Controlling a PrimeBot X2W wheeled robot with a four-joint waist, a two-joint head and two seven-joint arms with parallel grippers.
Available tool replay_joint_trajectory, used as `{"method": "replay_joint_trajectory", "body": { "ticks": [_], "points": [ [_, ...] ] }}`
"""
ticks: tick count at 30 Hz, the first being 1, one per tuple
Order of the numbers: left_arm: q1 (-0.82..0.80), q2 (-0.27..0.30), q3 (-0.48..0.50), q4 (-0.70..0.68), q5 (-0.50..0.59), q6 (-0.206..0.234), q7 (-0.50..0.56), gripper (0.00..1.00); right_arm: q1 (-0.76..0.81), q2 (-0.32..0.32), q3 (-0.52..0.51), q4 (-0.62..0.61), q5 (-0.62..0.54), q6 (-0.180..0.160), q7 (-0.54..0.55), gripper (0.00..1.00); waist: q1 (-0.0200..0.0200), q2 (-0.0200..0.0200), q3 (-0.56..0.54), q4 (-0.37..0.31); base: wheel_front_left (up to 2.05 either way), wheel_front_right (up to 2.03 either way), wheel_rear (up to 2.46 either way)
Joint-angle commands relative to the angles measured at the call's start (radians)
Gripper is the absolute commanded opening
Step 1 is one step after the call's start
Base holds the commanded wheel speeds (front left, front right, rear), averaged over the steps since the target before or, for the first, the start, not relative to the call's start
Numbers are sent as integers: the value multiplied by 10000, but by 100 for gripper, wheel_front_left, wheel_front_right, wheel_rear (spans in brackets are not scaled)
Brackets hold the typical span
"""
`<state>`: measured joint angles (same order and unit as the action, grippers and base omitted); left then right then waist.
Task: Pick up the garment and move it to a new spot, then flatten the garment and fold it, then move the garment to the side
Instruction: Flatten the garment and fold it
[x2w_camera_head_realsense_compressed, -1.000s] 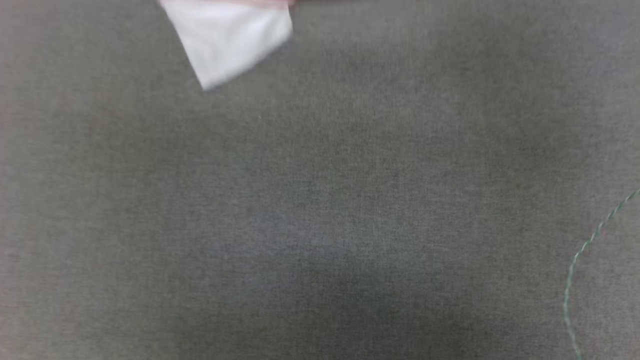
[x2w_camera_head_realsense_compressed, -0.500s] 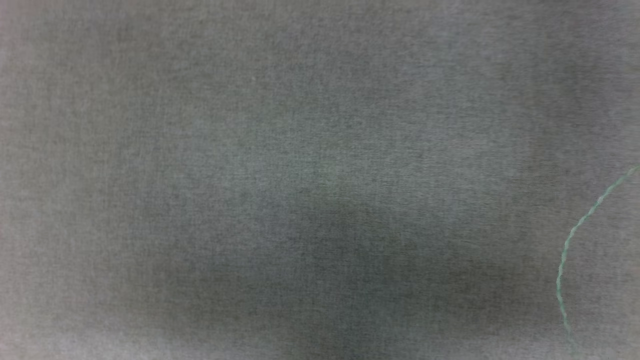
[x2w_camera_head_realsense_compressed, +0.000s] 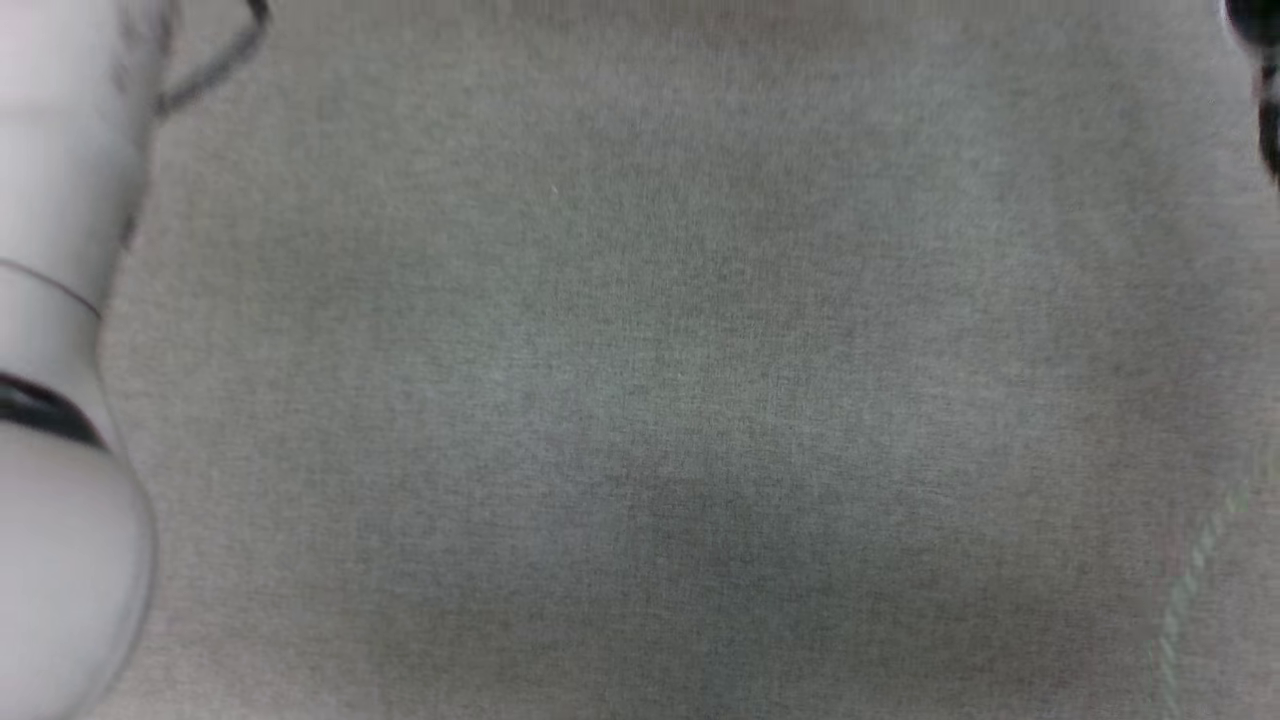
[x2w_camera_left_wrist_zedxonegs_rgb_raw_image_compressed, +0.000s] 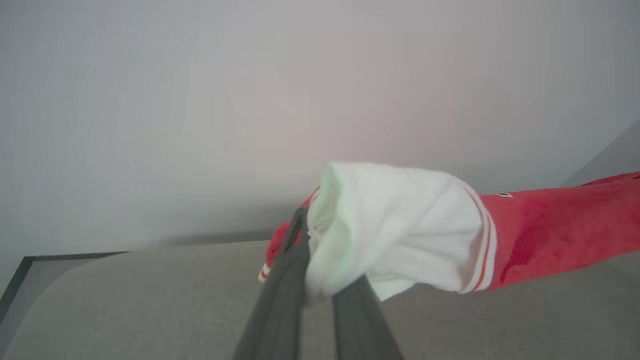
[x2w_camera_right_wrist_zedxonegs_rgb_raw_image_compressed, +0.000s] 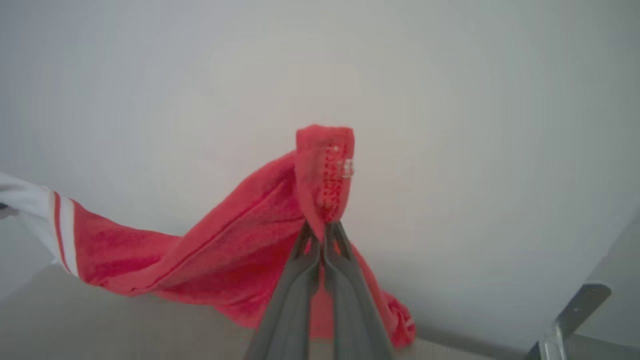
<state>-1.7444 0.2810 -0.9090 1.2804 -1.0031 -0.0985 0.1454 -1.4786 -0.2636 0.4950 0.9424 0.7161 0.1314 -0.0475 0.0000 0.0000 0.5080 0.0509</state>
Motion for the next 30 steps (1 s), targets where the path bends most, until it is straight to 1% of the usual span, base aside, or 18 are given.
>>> {"method": "replay_joint_trajectory", "body": {
  "ticks": [1,5,12,13,14,17,20,26,30],
  "points": [
    [650,21,-118,21,25,-92,-93,0,767,-336,351,-333,463,-15,460,0,0,0,-968,29,0,0,0],
    [1732,74,-39,25,-256,-216,-227,0,2044,-1240,879,-1261,1242,-15,1186,0,0,0,-1641,9,0,0,0],
    [3535,209,72,-217,-738,-312,-181,0,4384,-2409,1354,-2757,2453,-15,2596,0,0,0,-2389,-48,0,0,0],
    [3535,209,72,-217,-738,-312,-181,0,4384,-2409,1354,-2757,2453,-15,2596,0,0,0,-2389,-48,0,0,0],
    [3777,234,89,-298,-793,-313,-220,0,4753,-2599,1418,-2999,2570,-15,2804,0,0,0,-2451,-44,0,0,0],
    [4641,317,41,-634,-948,-311,-278,0,5791,-2985,1235,-3606,3065,-15,3187,0,0,0,-2630,-38,0,0,0],
    [5495,428,-113,-1126,-990,-314,-338,0,6784,-3362,1155,-4249,3285,-15,3538,0,0,0,-2728,-32,0,0,0],
    [7024,716,-227,-2000,-1158,-317,-466,0,8556,-3833,688,-5436,3774,-15,3814,0,0,0,-2790,-40,0,0,0],
    [8005,969,-277,-2801,-1242,-89,-608,0,9577,-4090,412,-6254,3850,-15,3942,0,0,0,-2724,-57,0,0,0]
  ]
}}
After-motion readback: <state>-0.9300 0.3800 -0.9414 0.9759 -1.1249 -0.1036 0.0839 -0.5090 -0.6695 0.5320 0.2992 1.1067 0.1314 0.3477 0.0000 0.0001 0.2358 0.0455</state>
